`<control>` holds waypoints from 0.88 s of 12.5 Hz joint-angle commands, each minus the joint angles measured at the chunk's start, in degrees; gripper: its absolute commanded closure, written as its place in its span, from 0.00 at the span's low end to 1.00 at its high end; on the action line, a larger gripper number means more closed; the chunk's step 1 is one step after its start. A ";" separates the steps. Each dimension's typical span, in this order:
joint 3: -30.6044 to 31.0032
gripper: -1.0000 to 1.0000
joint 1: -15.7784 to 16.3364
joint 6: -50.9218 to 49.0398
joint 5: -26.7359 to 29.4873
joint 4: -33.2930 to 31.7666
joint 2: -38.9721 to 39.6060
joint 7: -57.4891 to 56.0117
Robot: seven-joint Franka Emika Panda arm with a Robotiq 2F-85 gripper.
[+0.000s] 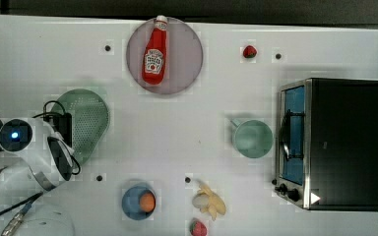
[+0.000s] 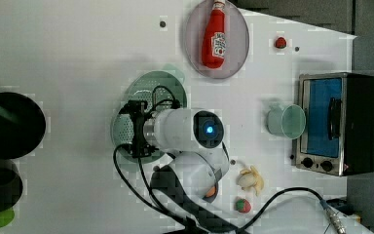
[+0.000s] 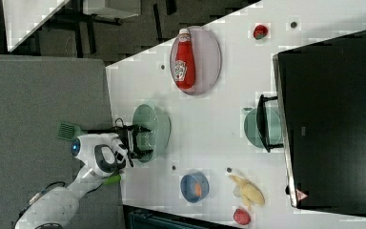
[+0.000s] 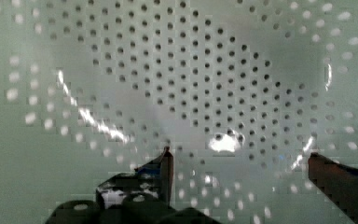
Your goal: Drag strainer right to left.
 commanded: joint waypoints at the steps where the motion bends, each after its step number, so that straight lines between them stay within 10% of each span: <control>1: -2.93 0.00 0.72 -5.08 -2.64 0.37 -7.14 -10.16; 11: -32.92 0.00 -2.90 -41.67 -6.99 1.24 -41.69 -58.80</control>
